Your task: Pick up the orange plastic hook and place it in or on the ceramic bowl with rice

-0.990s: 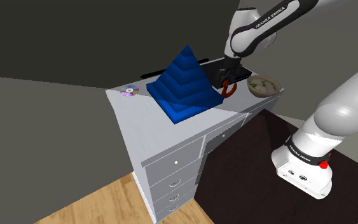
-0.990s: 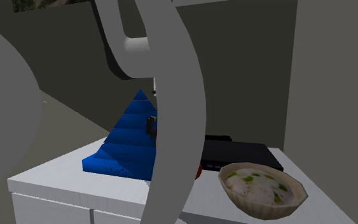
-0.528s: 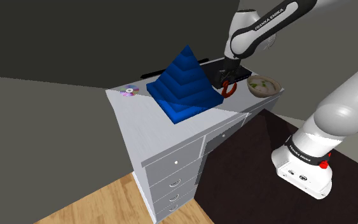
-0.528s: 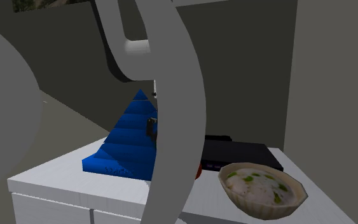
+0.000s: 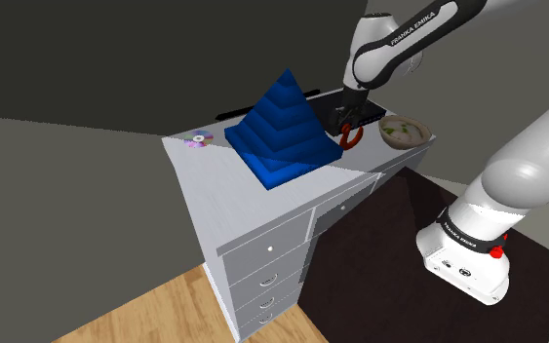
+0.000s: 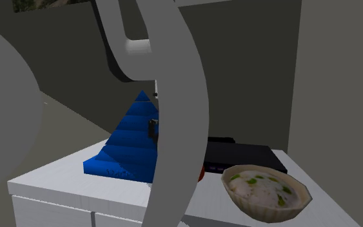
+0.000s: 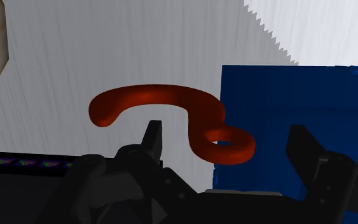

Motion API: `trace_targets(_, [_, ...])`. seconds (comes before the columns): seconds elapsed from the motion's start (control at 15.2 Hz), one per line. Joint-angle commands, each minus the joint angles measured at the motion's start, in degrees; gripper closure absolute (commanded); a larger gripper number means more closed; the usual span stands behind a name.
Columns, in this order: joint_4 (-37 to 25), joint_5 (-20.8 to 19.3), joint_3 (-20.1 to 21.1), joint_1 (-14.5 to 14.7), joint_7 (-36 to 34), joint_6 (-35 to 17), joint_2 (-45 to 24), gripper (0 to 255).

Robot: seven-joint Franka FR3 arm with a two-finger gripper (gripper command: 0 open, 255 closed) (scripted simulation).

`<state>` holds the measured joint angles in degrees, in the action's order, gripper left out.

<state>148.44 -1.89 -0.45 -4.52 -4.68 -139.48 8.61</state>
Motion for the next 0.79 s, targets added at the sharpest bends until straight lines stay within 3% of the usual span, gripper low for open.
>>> trace_targets(0.0, [0.0,-0.1,-0.1,-0.1,-0.2,-0.5,-0.6,255])
trace_targets(0.73, [-2.3,0.1,-0.1,-0.2,0.2,7.5,5.1,255])
